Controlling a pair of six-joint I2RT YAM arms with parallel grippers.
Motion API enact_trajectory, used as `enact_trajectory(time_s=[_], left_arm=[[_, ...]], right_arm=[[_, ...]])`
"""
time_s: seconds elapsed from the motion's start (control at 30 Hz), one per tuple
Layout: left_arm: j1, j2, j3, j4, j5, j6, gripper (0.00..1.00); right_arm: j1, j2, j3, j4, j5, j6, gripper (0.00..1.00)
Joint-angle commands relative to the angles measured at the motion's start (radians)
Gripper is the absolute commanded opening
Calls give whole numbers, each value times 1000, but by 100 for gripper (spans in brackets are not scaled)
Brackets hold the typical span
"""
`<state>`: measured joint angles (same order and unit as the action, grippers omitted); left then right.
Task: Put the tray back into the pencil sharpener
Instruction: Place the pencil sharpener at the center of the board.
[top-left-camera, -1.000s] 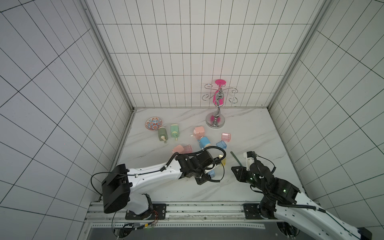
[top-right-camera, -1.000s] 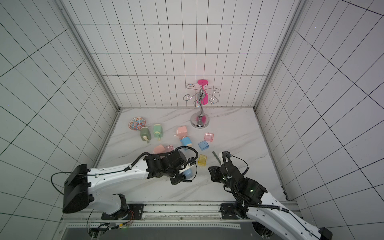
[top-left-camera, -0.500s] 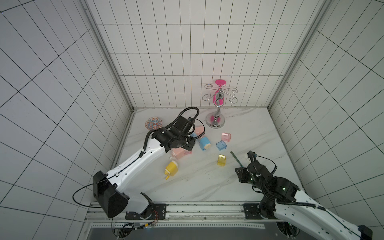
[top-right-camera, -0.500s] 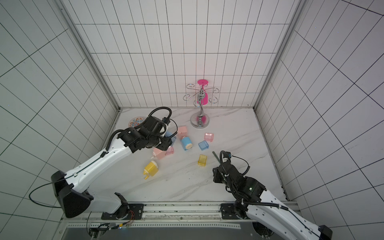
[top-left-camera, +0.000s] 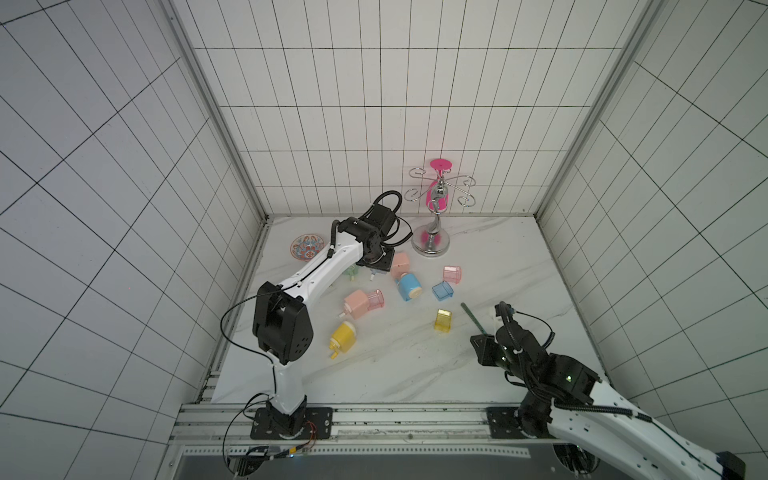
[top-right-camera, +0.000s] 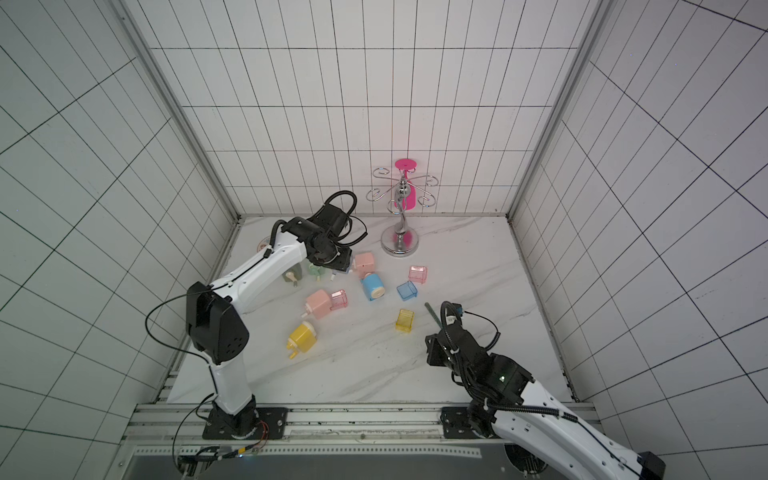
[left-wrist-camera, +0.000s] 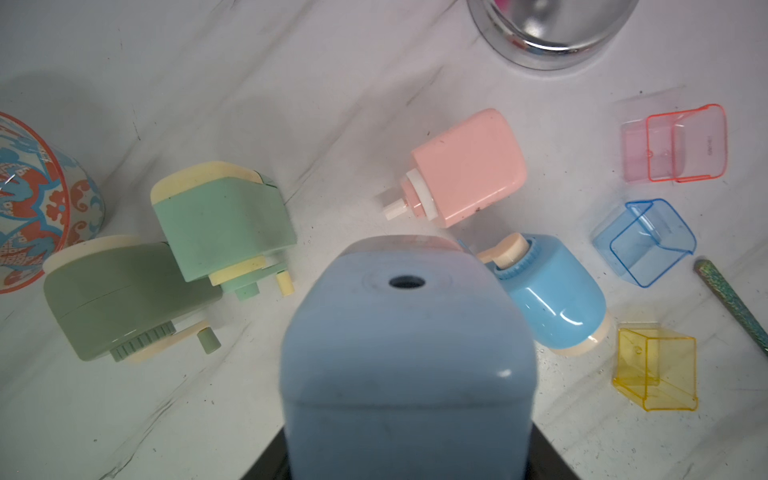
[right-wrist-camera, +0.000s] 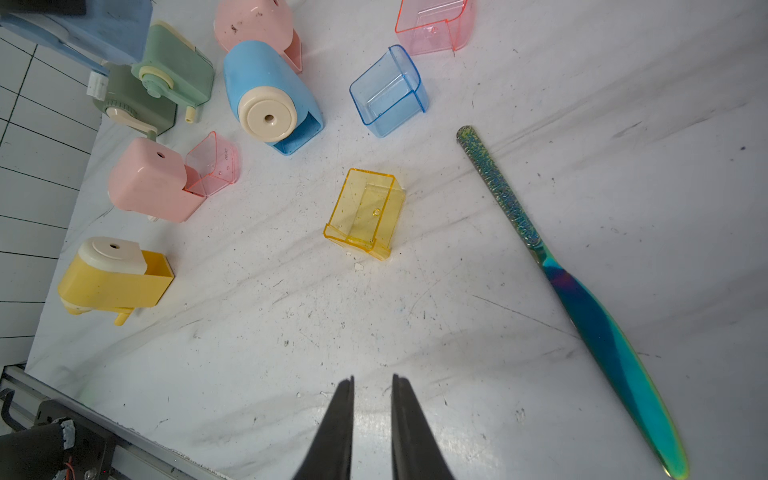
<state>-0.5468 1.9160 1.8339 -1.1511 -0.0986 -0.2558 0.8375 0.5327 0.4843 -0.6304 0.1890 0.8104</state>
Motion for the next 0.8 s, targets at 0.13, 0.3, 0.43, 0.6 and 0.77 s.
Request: enact_trajectory(time_s=[0.13,0.3,0.43,0.6,0.77], left_arm=[[19,134,177,-115,-111,-85,0],[21,304,389,-232,-117,-117,0],[27,350,432,-205,-72,-152,0],[51,361,388,-147,-17,-225,0],[74,357,330,-99,-11,-270,0]], right_arm=[[-19,10,0,14,23,-26,20],[-26,9,4,14,20,-39,20],[-29,3,2,14,13,-39,20],[-34,-2,2,14,7,-39,20],[-36,0,2,14,5,-42,20]])
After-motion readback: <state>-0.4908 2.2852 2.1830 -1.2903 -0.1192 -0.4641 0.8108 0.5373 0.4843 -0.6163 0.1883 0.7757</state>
